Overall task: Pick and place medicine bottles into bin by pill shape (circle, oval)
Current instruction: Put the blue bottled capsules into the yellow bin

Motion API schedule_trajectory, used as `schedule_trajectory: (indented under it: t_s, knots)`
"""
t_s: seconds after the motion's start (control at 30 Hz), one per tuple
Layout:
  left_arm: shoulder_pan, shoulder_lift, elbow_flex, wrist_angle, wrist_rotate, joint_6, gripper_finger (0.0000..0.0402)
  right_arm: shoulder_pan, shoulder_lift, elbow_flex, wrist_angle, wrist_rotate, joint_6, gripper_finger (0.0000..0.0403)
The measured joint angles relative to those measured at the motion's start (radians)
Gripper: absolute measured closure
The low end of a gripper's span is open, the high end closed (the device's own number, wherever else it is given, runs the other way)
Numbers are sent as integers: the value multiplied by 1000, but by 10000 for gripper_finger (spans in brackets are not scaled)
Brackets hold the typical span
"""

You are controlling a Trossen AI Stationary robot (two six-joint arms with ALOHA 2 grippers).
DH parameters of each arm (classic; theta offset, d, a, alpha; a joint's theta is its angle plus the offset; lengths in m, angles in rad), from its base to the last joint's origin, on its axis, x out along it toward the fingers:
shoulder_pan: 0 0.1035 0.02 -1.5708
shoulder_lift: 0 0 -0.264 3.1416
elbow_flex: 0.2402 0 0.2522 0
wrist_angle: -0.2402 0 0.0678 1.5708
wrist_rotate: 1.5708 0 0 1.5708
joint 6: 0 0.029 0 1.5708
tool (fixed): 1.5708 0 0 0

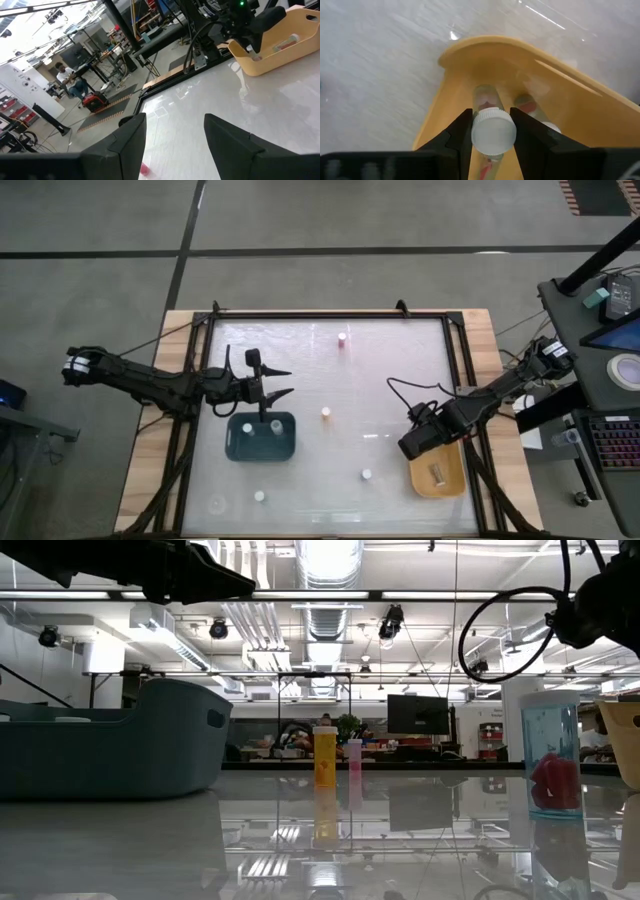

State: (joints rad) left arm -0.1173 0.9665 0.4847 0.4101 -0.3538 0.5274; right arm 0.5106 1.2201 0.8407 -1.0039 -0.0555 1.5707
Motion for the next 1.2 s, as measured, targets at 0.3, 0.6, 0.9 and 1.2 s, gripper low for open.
schedule_trajectory:
  t_s: [0.3,0.6,0.9,1.2]
  knots:
    - [0,0,0,0,0,0,217,0,0,-16,11,3,0,291]
    - [0,0,0,0,0,0,217,0,0,-27,25,3,-1,290]
    - [0,0,0,0,0,0,217,0,0,-27,23,3,0,238]
    - [0,0,0,0,0,0,217,0,-6,15,7,-5,-17,201]
